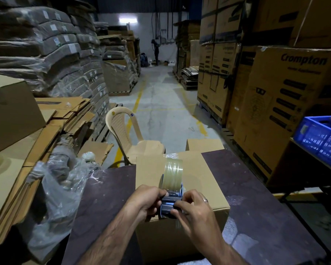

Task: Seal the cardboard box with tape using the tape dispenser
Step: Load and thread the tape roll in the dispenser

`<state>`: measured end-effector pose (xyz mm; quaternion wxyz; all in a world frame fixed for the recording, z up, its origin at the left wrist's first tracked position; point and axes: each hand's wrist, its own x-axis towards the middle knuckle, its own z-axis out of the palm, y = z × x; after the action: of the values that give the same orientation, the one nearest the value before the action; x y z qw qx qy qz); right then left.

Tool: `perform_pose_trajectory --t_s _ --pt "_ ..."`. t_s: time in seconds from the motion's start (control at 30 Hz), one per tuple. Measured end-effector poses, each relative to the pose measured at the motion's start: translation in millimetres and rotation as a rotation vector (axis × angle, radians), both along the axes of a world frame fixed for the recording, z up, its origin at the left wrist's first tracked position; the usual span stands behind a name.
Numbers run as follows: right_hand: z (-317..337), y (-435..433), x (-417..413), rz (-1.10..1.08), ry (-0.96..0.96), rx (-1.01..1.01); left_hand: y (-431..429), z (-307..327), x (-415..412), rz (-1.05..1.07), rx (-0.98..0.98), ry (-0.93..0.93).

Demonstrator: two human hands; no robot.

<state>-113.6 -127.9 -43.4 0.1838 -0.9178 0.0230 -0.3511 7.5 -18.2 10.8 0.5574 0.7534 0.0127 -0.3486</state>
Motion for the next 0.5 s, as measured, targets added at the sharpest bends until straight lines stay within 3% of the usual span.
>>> perform_pose_trajectory --t_s 0.23,0.5 --pt "6.0 -3.9 0.9 -0.009 0.086 -0.085 -1.8 1.7 4.7 -0.021 0.013 0.112" --pt "9.8 -5.9 2.8 0.066 0.113 -0.030 5.7 7.5 6.3 0.017 -0.075 0.257"
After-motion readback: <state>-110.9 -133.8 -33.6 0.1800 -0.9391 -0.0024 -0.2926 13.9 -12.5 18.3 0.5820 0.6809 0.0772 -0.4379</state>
